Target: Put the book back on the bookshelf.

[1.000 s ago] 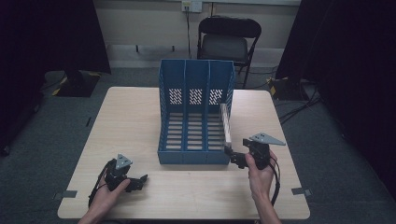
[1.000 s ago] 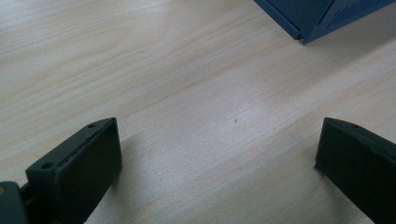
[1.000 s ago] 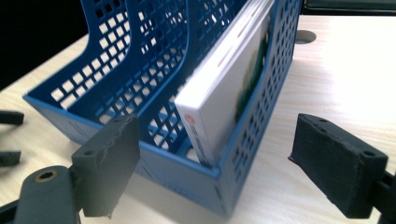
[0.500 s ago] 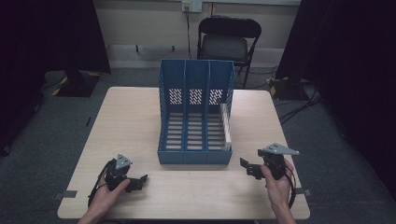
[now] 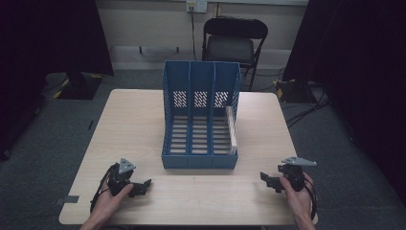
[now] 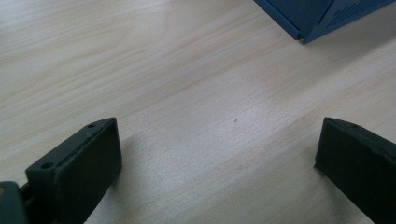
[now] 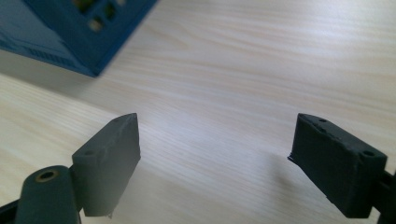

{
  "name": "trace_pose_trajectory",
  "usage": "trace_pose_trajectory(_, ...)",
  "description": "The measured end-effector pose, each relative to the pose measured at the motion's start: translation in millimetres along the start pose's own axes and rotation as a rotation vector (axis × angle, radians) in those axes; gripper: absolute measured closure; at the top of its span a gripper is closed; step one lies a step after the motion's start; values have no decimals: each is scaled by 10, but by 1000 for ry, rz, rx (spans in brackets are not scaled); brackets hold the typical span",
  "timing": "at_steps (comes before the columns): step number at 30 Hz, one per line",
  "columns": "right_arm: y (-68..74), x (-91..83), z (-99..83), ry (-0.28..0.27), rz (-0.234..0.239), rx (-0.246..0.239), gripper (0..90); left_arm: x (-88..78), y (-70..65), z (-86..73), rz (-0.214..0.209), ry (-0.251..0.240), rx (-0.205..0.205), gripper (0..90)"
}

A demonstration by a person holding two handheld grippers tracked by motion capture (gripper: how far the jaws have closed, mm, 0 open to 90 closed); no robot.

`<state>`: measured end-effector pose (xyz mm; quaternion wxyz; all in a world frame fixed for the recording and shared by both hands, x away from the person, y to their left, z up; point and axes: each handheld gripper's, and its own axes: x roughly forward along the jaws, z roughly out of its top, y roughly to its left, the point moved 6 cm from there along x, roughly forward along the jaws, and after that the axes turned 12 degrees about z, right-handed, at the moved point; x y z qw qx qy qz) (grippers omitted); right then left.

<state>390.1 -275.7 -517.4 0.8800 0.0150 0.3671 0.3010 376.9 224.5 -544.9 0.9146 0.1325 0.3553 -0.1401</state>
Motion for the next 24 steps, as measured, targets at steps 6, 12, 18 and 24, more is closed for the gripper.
trace_pose_trajectory(6, -110, 81, -152, 12, -86, 10, 169, 2, -4, 3, -1, -2, -6, 0)
trace_pose_trajectory(12, -30, 128, -194, -3, -140, -30, 137, 2, -2, 3, 3, -1, -5, 0)
trace_pose_trajectory(18, -15, 129, -202, 0, -149, -29, 133, 2, -3, 3, 2, -1, -6, 0)
trace_pose_trajectory(24, -17, 128, -202, 0, -150, -28, 132, 3, -3, 4, 2, -1, -6, 0)
